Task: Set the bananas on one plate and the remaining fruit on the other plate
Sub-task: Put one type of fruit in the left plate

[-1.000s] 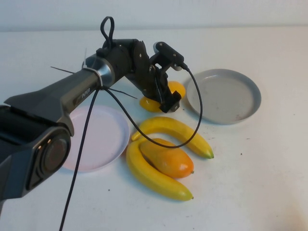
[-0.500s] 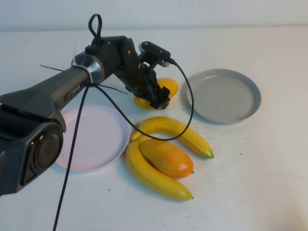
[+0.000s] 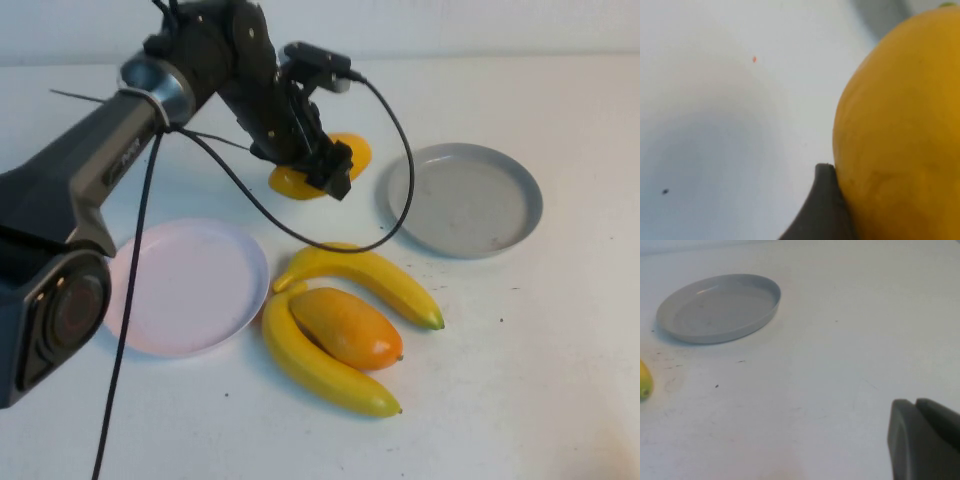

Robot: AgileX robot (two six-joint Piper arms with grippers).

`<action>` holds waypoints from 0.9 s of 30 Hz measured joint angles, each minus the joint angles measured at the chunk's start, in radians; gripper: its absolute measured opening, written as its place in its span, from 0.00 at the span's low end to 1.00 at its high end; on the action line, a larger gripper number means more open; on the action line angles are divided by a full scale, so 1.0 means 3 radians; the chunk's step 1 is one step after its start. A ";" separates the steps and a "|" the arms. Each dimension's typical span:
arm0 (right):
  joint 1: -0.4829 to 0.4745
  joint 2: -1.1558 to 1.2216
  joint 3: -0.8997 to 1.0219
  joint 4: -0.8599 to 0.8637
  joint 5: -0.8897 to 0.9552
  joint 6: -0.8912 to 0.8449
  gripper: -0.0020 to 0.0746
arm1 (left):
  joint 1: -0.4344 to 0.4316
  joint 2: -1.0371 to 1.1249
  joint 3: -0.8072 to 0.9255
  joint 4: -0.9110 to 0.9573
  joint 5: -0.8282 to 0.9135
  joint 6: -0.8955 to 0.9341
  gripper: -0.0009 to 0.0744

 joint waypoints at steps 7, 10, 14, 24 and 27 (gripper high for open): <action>0.0000 0.0000 0.0000 0.0000 0.0000 0.0000 0.00 | 0.0000 -0.0451 -0.0178 0.0421 0.0207 -0.0583 0.70; 0.0000 0.0000 0.0000 0.0000 0.0000 0.0000 0.00 | 0.0000 -0.0692 -0.0109 0.0743 0.0230 -0.0979 0.70; 0.0000 0.0000 0.0000 0.0000 0.0000 0.0000 0.00 | 0.0004 -0.1085 0.0116 0.1014 0.0244 -0.1173 0.70; 0.0000 0.0000 0.0000 0.0000 0.0000 0.0000 0.00 | 0.0004 -0.1921 0.1405 0.1135 0.0249 -0.1450 0.70; 0.0000 0.0000 0.0000 0.0000 0.0000 0.0000 0.00 | 0.0004 -0.2069 0.1830 0.1312 0.0249 -0.1481 0.70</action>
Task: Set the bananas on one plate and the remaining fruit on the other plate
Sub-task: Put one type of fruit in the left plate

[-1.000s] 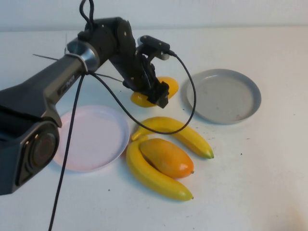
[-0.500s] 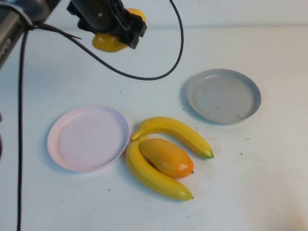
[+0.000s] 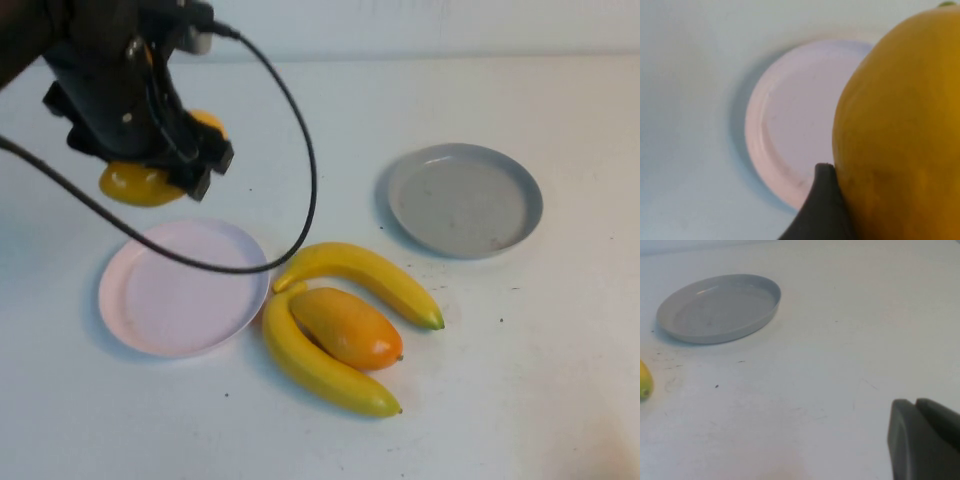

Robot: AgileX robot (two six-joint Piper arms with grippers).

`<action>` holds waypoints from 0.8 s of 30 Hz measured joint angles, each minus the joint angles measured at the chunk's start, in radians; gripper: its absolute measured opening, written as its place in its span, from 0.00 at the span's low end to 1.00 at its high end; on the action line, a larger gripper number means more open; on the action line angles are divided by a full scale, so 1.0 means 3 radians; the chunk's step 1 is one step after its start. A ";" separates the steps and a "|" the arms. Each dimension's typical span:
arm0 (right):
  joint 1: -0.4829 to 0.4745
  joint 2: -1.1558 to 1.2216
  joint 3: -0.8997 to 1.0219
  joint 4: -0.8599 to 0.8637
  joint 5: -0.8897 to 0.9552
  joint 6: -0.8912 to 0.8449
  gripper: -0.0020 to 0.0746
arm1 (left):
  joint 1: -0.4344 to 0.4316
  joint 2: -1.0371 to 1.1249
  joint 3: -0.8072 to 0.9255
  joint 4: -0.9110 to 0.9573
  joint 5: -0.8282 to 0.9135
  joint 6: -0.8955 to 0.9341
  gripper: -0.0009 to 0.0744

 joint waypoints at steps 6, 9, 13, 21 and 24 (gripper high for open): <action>0.0000 0.0000 0.0000 0.0000 0.0000 0.0000 0.00 | 0.0000 -0.0061 0.0721 0.0389 -0.0216 -0.0093 0.70; 0.0000 0.0000 0.0000 0.0000 0.0000 0.0000 0.00 | 0.0000 -0.0061 0.0961 0.0402 -0.0472 -0.0093 0.70; 0.0000 0.0000 0.0000 0.0000 0.0000 0.0000 0.00 | 0.0008 -0.0041 0.1189 0.0401 -0.0753 -0.0030 0.70; 0.0000 0.0000 0.0000 0.0000 0.0000 0.0000 0.00 | 0.0256 0.0139 0.1377 0.0295 -0.1204 0.0061 0.70; 0.0000 0.0000 0.0000 0.0000 0.0000 0.0000 0.00 | 0.0360 0.0195 0.1377 0.0179 -0.1258 0.0251 0.70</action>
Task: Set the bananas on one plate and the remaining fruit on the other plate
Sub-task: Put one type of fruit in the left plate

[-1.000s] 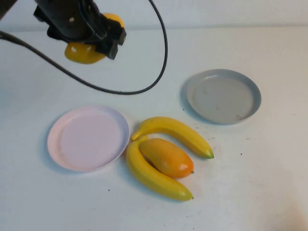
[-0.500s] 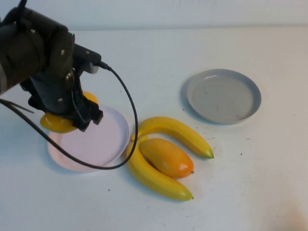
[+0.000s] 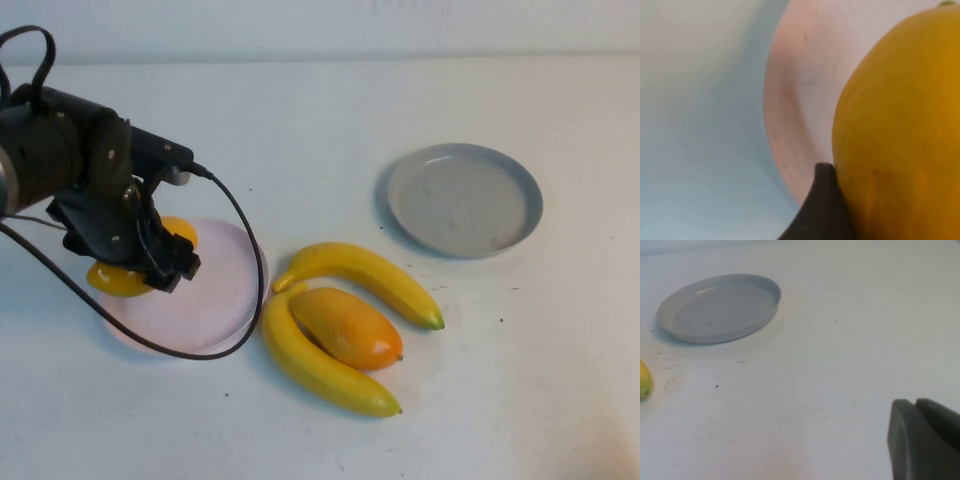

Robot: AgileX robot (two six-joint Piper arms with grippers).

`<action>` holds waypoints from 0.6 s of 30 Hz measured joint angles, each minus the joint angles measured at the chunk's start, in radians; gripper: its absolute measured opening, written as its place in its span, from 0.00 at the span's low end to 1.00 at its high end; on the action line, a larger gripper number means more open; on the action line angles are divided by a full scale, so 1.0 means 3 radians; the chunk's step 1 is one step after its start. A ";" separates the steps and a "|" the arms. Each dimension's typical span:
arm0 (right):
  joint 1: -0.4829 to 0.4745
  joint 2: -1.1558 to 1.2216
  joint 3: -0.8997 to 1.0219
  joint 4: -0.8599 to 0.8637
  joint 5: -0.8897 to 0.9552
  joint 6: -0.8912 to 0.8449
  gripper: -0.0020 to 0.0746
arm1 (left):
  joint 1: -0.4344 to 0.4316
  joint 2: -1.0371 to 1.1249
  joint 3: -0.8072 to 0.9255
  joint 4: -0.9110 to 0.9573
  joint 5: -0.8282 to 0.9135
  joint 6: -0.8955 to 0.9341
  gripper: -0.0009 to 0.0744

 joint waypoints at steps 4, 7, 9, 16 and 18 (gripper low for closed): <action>0.0000 0.0000 0.0000 0.0000 0.0000 0.0000 0.00 | 0.0048 0.0083 0.0000 -0.0214 -0.0055 0.0237 0.70; 0.0000 0.0000 0.0000 0.0000 0.0000 0.0000 0.00 | 0.0048 0.0157 0.0000 -0.0254 -0.0132 0.0353 0.70; 0.0000 0.0000 0.0000 0.0000 0.0000 0.0000 0.00 | 0.0048 0.0195 0.0000 -0.0254 -0.0185 0.0373 0.71; 0.0000 0.0000 0.0000 0.0000 0.0000 0.0000 0.00 | 0.0048 0.0262 0.0000 -0.0146 -0.0259 0.0396 0.83; 0.0000 0.0000 0.0000 0.0000 0.0000 0.0000 0.00 | 0.0048 0.0262 0.0000 -0.0064 -0.0266 0.0396 0.87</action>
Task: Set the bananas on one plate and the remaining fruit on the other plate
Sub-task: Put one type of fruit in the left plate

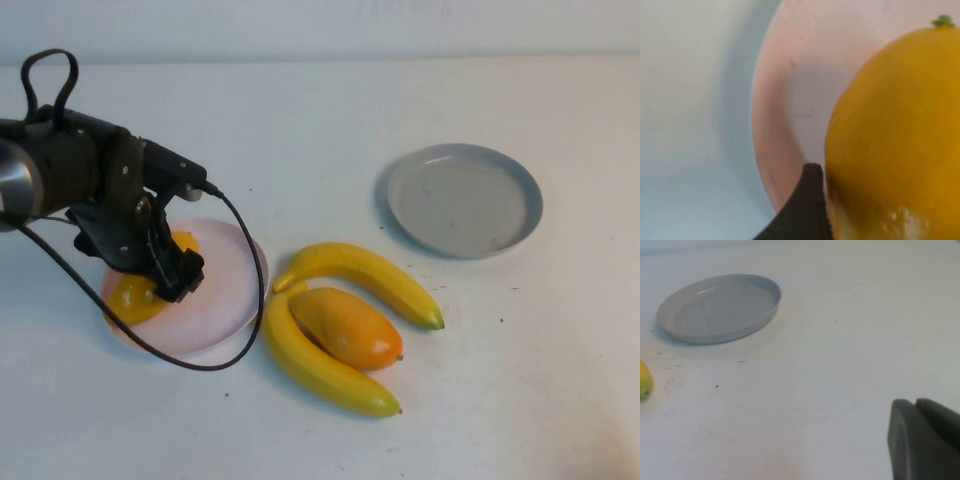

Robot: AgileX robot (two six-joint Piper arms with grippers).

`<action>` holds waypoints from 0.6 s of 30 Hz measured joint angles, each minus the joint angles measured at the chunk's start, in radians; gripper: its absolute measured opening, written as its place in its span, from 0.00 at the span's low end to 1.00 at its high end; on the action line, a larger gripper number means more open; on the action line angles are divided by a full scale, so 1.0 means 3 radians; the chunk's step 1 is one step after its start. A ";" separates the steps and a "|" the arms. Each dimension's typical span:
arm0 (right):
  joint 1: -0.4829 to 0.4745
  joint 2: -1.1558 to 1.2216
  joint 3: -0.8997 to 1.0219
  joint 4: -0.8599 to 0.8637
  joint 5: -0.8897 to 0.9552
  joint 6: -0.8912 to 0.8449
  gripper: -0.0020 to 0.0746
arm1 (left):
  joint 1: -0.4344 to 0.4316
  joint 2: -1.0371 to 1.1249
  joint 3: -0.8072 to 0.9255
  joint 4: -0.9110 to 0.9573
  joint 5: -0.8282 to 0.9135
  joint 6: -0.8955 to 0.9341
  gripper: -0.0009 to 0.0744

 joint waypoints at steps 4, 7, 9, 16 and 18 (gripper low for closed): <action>0.0000 0.0000 0.0000 0.0000 0.0000 0.0000 0.00 | 0.0002 -0.0006 0.0000 0.0060 -0.0007 -0.0028 0.90; 0.0000 0.0000 0.0000 0.0000 0.0000 0.0000 0.00 | 0.0002 -0.0070 0.0000 0.0060 -0.0007 -0.0048 0.90; 0.0000 0.0000 0.0000 0.0000 0.0000 0.0000 0.00 | -0.0004 -0.0155 0.0000 0.0089 0.0000 -0.0048 0.90; 0.0000 0.0000 0.0000 0.0000 0.0000 0.0000 0.00 | -0.0004 -0.0434 -0.0162 0.0059 0.0041 0.0848 0.90; 0.0000 0.0000 0.0000 0.0000 0.0000 0.0000 0.00 | -0.0004 -0.0457 -0.0177 -0.0212 0.0112 0.1194 0.90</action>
